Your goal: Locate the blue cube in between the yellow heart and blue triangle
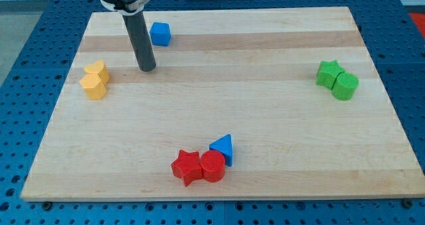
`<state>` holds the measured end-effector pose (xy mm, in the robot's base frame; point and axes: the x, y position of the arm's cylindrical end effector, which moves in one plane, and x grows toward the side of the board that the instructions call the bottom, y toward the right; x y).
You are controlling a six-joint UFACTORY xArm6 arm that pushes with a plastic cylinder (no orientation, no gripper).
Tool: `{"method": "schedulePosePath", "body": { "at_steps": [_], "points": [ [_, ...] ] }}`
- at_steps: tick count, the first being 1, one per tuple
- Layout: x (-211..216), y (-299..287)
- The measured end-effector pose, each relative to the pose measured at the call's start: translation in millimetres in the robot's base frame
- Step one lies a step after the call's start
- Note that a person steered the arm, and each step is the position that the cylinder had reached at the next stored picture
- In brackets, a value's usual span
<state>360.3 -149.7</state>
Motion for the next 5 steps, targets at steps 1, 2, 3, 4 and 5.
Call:
{"method": "schedulePosePath", "body": {
  "at_steps": [1, 2, 3, 4, 5],
  "points": [
    [-55.1, -21.0],
    [-101.0, -31.1],
    [-134.4, -17.1],
    [-132.4, 16.4],
    [-100.4, 34.9]
  ]
}}
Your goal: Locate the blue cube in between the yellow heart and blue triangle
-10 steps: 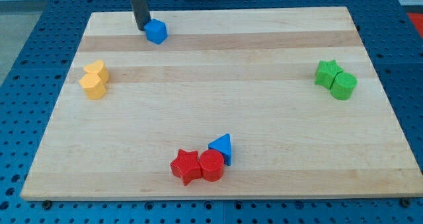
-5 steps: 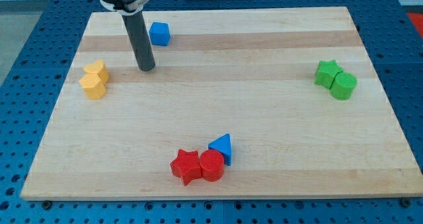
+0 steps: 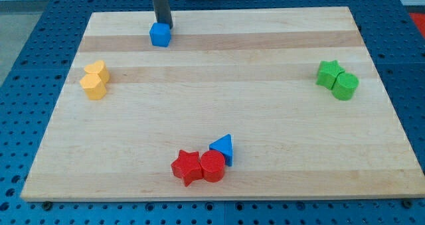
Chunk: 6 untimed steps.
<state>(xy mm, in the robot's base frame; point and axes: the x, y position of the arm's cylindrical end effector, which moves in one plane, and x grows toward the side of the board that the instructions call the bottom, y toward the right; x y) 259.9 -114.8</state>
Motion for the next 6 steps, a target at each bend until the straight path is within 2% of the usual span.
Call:
{"method": "schedulePosePath", "body": {
  "at_steps": [1, 2, 3, 4, 5, 6],
  "points": [
    [52.3, 5.7],
    [50.5, 5.6],
    [2.4, -16.4],
    [20.3, -49.6],
    [68.7, -49.7],
    [140.0, -29.6]
  ]
}}
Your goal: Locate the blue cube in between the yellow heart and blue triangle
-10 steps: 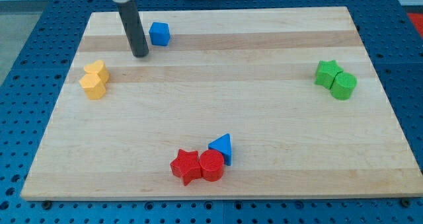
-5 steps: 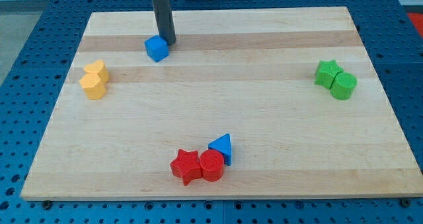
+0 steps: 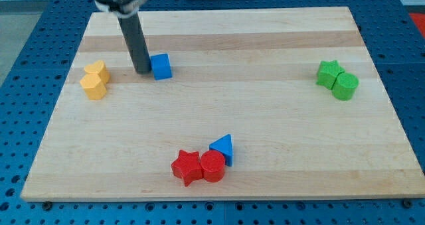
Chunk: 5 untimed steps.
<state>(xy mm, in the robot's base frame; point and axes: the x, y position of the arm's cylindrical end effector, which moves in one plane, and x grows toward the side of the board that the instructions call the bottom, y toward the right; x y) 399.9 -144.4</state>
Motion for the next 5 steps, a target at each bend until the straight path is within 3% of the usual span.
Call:
{"method": "schedulePosePath", "body": {
  "at_steps": [1, 2, 3, 4, 5],
  "points": [
    [-4.0, -3.4],
    [-52.0, -9.7],
    [-64.2, 10.4],
    [-32.4, 46.0],
    [38.8, 71.5]
  ]
}}
